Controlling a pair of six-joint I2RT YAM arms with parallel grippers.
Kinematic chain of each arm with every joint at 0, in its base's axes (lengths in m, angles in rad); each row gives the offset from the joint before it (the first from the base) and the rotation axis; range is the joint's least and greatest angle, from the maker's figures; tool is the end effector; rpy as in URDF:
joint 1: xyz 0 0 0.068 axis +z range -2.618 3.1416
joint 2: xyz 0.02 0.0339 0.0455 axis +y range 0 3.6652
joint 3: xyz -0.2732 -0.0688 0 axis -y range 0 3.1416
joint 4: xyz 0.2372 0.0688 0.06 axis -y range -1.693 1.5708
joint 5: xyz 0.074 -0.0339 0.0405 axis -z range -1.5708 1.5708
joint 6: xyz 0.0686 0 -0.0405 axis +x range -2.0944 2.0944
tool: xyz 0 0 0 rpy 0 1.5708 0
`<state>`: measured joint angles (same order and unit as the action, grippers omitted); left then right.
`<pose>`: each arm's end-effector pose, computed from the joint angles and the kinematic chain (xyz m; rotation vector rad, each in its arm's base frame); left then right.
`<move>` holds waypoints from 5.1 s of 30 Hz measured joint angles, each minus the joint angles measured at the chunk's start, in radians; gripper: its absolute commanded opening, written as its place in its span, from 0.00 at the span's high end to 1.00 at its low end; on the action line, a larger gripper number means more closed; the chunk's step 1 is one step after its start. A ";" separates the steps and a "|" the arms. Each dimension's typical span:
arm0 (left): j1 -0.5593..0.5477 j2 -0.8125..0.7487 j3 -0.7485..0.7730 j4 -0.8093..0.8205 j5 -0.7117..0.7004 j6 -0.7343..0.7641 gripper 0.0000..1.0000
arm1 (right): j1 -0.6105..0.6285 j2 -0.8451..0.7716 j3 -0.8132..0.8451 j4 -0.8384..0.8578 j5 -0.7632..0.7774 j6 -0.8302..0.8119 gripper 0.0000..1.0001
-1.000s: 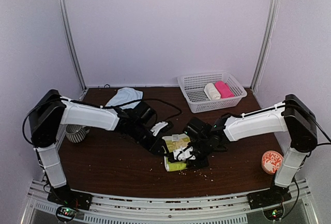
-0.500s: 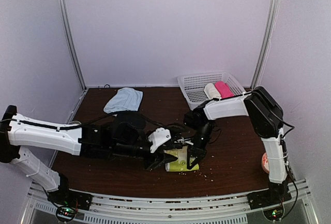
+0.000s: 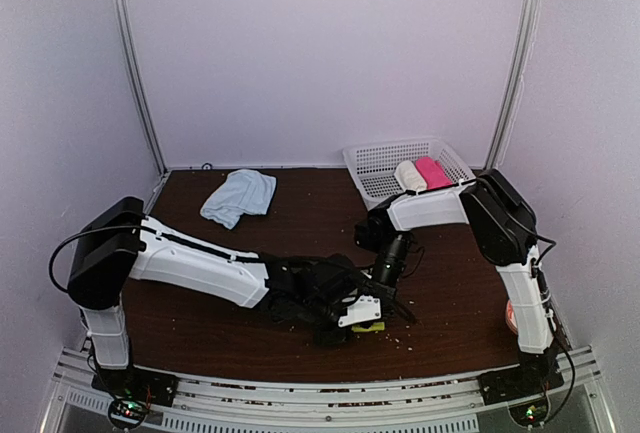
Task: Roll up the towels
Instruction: Roll the towel at the center of the board.
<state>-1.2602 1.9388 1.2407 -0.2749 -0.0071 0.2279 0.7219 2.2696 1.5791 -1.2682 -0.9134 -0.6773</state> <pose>0.1285 -0.3986 0.1440 1.7531 1.9086 -0.3861 0.2441 0.2872 0.1105 1.4167 -2.0558 -1.2099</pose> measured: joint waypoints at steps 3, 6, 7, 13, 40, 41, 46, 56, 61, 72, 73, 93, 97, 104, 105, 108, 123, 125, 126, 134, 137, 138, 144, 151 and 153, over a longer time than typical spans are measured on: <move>0.000 0.017 0.000 -0.017 -0.019 0.019 0.58 | 0.000 0.000 -0.003 0.001 -0.002 0.001 1.00; 0.000 0.018 0.002 -0.015 -0.031 0.031 0.62 | 0.000 0.000 -0.006 0.001 -0.006 0.001 1.00; 0.000 0.018 0.003 -0.015 -0.035 0.032 0.64 | 0.000 0.000 -0.006 0.001 -0.007 0.001 1.00; 0.000 0.054 0.023 -0.013 -0.063 0.035 0.67 | 0.000 -0.003 -0.007 -0.004 -0.011 -0.016 0.99; -0.037 0.064 0.062 -0.079 0.019 -0.061 0.95 | -0.040 -0.104 0.050 0.164 0.193 0.127 0.92; -0.038 0.064 0.065 -0.086 0.026 -0.068 0.95 | -0.031 -0.095 0.047 0.177 0.212 0.137 0.92; -0.037 0.064 0.088 -0.117 0.070 -0.097 0.94 | 0.011 -0.078 0.041 0.222 0.287 0.187 0.93; 0.019 0.087 0.179 -0.153 0.279 -0.184 0.95 | 0.027 -0.076 0.055 0.233 0.301 0.209 0.92; 0.063 0.111 0.123 -0.119 0.382 -0.221 0.95 | 0.024 -0.078 0.069 0.229 0.281 0.193 0.89; 0.111 0.157 0.084 0.008 0.573 -0.299 0.94 | -0.130 -0.220 0.312 0.113 0.157 0.150 0.82; 0.120 0.159 0.078 0.021 0.594 -0.311 0.94 | -0.156 -0.271 0.320 0.111 0.146 0.150 0.78; 0.262 0.360 0.222 -0.048 1.034 -0.529 0.91 | 0.309 -0.925 -0.720 0.496 0.565 -0.005 0.61; 0.263 0.360 0.222 -0.053 1.033 -0.530 0.90 | 0.351 -0.905 -0.745 0.605 0.656 -0.009 0.60; 0.263 0.360 0.222 -0.053 1.034 -0.531 0.88 | 0.387 -0.823 -0.740 0.758 0.714 -0.027 0.59; 0.263 0.360 0.222 -0.053 1.035 -0.531 0.87 | 0.390 -0.805 -0.740 0.774 0.717 -0.031 0.59; 0.263 0.360 0.222 -0.053 1.035 -0.531 0.85 | 0.393 -0.756 -0.740 0.801 0.728 -0.037 0.61; 0.293 0.192 0.119 -0.120 0.853 -0.483 0.55 | 0.392 -0.665 -0.708 0.838 0.723 -0.067 0.95; 0.311 0.134 0.080 -0.119 0.783 -0.489 0.55 | 0.386 -0.649 -0.680 0.806 0.692 -0.058 0.95; 0.318 0.105 0.061 -0.114 0.748 -0.491 0.54 | 0.379 -0.638 -0.663 0.786 0.668 -0.052 0.96; 0.231 -0.394 -0.261 0.075 0.253 -0.456 0.54 | 0.228 -0.456 -0.449 0.544 0.354 -0.016 0.96; 0.093 -0.545 -0.343 0.172 0.079 -0.380 0.54 | 0.161 -0.349 -0.340 0.435 0.249 -0.012 0.96; 0.047 -0.565 -0.352 0.195 0.027 -0.351 0.54 | 0.139 -0.303 -0.292 0.387 0.208 -0.012 0.96; -0.113 -0.487 -0.315 0.226 -0.132 -0.202 0.53 | 0.058 -0.115 -0.122 0.179 0.032 -0.015 0.96; -0.121 -0.188 -0.155 0.161 -0.194 -0.097 0.47 | 0.045 -0.077 -0.092 0.129 -0.008 -0.016 0.96; -0.120 -0.134 -0.149 0.150 -0.210 -0.078 0.47 | 0.045 -0.077 -0.092 0.129 -0.008 -0.015 0.96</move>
<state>-1.3804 1.8053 1.0916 -0.1246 -0.2173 0.1497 0.7670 2.1921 1.4868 -1.1389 -0.9215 -0.6926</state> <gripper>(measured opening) 0.523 0.048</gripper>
